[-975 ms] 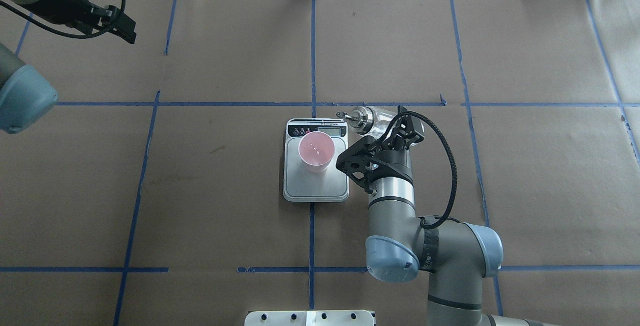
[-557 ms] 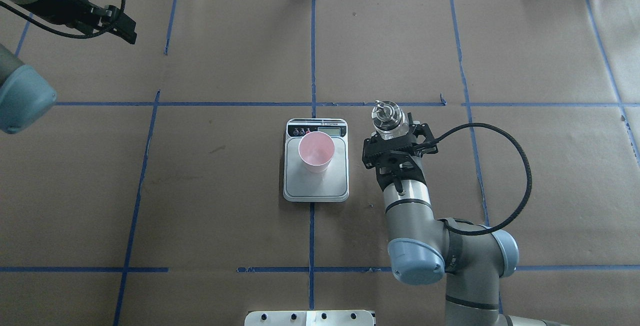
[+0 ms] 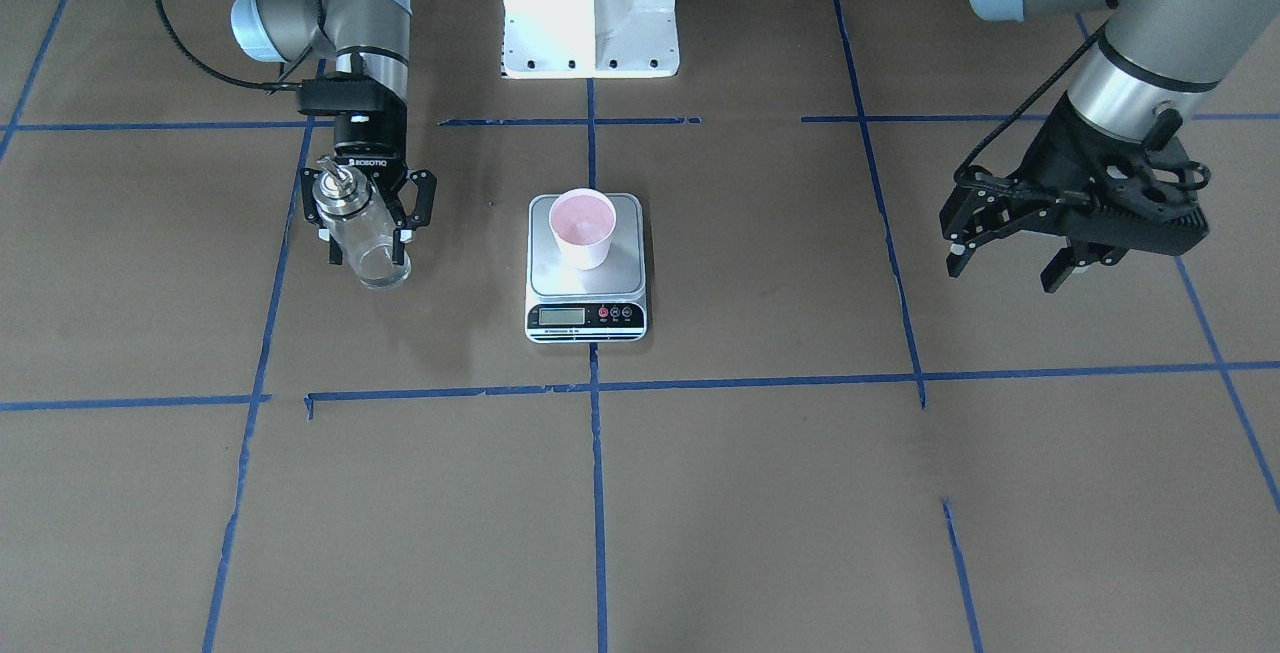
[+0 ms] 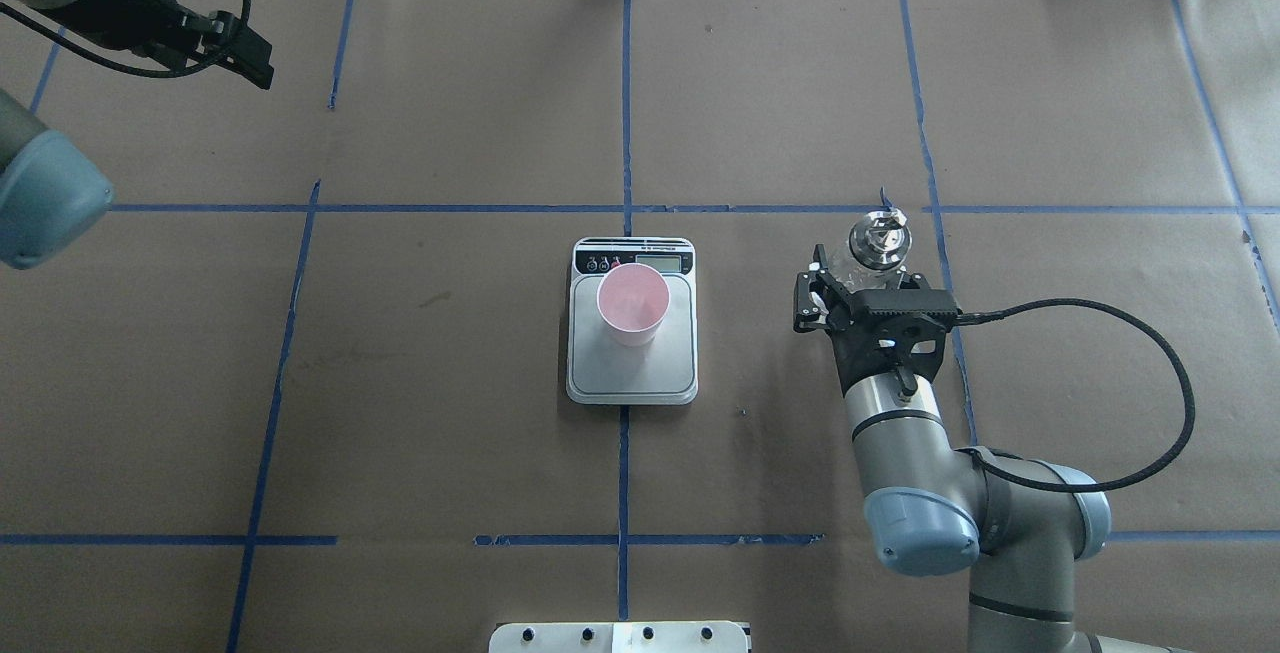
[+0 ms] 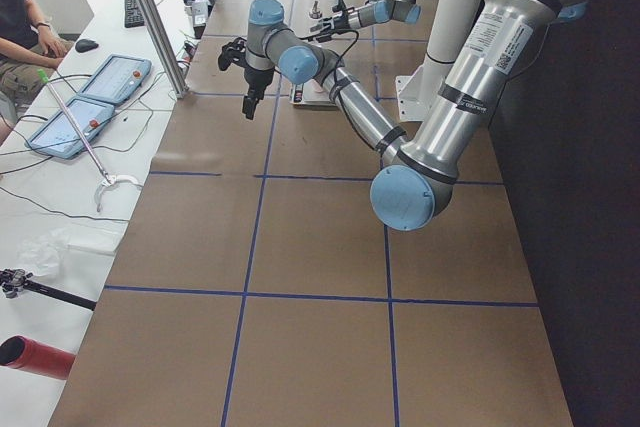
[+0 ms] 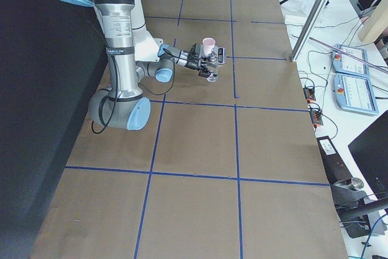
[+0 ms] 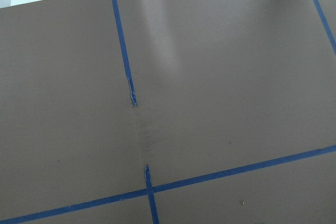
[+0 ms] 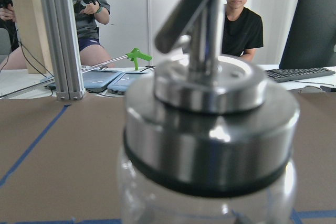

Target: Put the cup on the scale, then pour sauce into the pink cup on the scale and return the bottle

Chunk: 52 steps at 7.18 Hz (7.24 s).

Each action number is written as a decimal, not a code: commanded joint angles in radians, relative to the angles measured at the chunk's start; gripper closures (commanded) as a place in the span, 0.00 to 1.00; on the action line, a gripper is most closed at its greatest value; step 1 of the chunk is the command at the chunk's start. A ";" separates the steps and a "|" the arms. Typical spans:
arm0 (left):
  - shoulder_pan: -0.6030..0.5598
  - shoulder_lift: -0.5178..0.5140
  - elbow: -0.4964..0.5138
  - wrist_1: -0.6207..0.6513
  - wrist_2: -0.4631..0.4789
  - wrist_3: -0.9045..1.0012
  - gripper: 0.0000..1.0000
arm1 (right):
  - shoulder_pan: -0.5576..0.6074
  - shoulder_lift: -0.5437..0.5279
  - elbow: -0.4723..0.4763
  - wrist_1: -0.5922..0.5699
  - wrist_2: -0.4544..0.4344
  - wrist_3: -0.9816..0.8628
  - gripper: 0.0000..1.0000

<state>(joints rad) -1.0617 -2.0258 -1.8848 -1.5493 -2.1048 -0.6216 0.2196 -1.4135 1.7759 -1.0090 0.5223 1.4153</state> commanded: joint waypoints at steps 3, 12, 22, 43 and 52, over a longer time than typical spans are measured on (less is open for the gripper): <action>0.000 -0.002 -0.004 0.000 0.000 -0.003 0.10 | 0.000 -0.169 0.027 0.004 0.002 0.106 1.00; -0.006 -0.001 -0.016 0.000 0.000 -0.003 0.10 | -0.037 -0.174 0.010 0.001 0.008 0.143 1.00; -0.008 -0.001 -0.030 0.014 0.000 -0.003 0.10 | -0.178 -0.266 0.068 0.007 -0.010 0.191 0.00; -0.394 0.251 0.368 -0.099 -0.267 0.718 0.00 | 1.220 -0.281 -0.070 -0.108 1.670 -1.200 0.00; -0.518 0.397 0.329 -0.115 -0.241 0.577 0.00 | 1.268 -0.248 -0.064 -0.551 1.832 -1.497 0.00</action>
<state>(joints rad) -1.5246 -1.6435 -1.5495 -1.6640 -2.3464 -0.0396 1.4881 -1.6597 1.7132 -1.5613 2.3579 -0.0935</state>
